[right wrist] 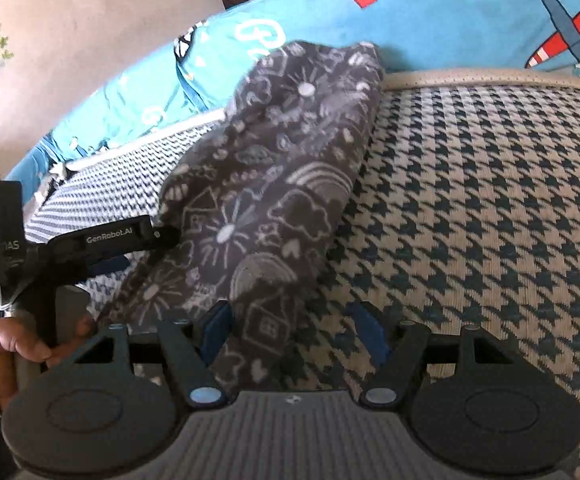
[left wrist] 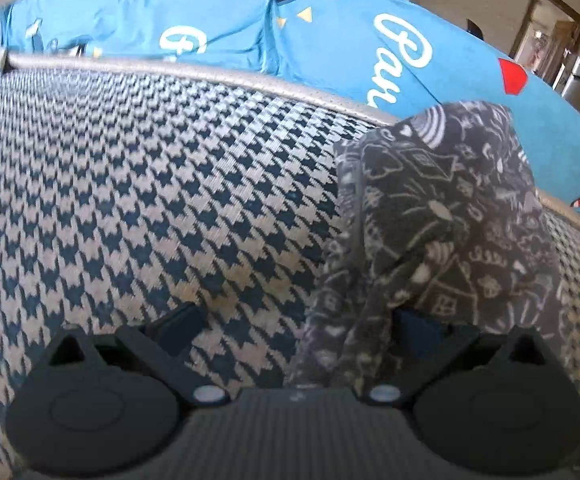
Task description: Fold clothes
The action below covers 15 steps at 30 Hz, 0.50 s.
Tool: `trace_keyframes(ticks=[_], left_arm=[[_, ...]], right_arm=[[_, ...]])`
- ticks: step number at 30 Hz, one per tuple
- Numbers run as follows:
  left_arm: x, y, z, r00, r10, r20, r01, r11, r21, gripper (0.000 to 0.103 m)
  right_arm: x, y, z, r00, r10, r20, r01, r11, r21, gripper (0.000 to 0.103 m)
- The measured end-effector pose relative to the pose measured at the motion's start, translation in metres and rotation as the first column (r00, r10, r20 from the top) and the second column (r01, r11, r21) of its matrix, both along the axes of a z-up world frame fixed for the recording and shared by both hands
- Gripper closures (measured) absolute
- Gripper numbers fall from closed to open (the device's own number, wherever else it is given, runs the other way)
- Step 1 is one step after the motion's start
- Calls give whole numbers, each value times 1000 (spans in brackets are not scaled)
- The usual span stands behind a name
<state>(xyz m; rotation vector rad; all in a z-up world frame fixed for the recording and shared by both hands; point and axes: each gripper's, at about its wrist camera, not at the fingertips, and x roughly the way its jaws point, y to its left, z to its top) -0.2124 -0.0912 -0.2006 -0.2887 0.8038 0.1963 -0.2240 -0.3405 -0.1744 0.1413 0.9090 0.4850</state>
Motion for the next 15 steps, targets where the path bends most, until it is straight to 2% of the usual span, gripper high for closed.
trace_keyframes(ticks=[3, 10, 13, 15], left_arm=[[-1, -3, -2, 1000, -2, 4, 2, 1000, 19, 0], [2, 5, -2, 1000, 3, 1, -3, 999, 33, 0], [4, -1, -1, 1000, 12, -21, -10, 997, 82, 0], [3, -4, 1, 999, 16, -32, -13, 994, 106, 0]], right_arm=[[0, -3, -4, 1000, -3, -9, 3, 1000, -6, 33], [-8, 1, -9, 999, 16, 46, -15, 1000, -19, 24], [-12, 9, -12, 996, 58, 71, -54, 997, -57, 16], [-14, 14, -13, 993, 91, 76, -85, 993, -85, 7]])
